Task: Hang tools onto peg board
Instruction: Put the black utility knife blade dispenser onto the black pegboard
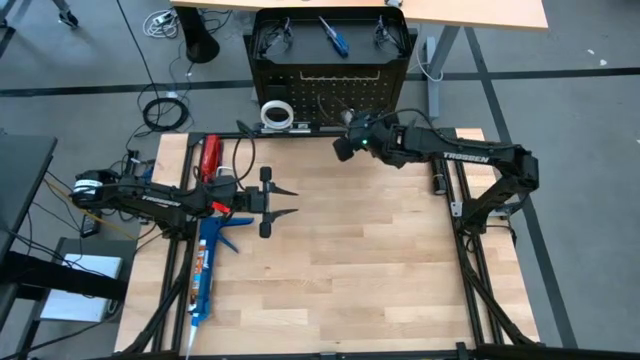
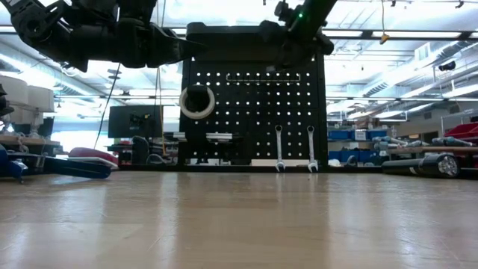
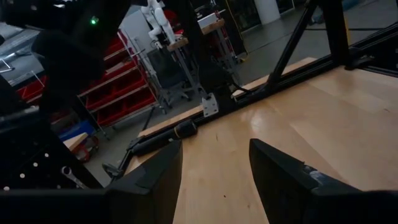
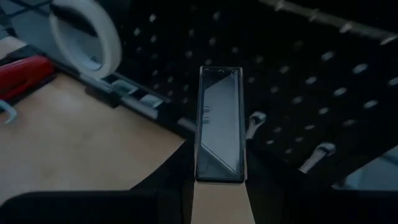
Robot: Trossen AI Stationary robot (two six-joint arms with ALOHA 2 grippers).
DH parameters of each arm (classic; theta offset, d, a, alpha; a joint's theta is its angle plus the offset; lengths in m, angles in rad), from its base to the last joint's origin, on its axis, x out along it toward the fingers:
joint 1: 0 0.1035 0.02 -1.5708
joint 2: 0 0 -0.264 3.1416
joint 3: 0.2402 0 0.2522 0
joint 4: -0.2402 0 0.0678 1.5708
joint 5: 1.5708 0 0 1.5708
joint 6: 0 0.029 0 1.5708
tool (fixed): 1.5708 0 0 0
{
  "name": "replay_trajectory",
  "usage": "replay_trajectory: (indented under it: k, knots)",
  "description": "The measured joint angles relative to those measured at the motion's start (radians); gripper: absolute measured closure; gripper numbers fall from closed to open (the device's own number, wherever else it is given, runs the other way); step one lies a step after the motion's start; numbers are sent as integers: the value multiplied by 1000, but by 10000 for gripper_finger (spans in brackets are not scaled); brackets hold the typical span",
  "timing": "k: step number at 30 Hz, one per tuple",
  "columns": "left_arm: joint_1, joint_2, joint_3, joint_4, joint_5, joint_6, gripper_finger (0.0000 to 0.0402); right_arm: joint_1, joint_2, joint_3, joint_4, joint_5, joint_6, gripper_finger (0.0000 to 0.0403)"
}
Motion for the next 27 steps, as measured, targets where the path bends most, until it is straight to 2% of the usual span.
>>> replay_trajectory:
  k: [7,11,13,17,19,22,27]
  knots:
    - [0,0,0,0,-39,4,209,-17,-13,0,58,81,-79,286]
    - [0,0,0,0,-64,7,209,-20,-13,0,87,72,-127,286]
    - [0,0,0,-8,-105,6,209,-15,-14,0,91,-5,-141,286]
    - [1,0,-1,-29,-233,46,209,13,-41,0,56,-284,-170,285]
    - [1,0,-1,-28,-272,74,209,32,-51,0,43,-373,-140,285]
    - [1,0,-1,-7,-291,80,209,67,-52,0,-3,-447,-110,285]
    - [1,0,-1,96,-334,5,209,135,-25,0,-58,-536,-106,285]
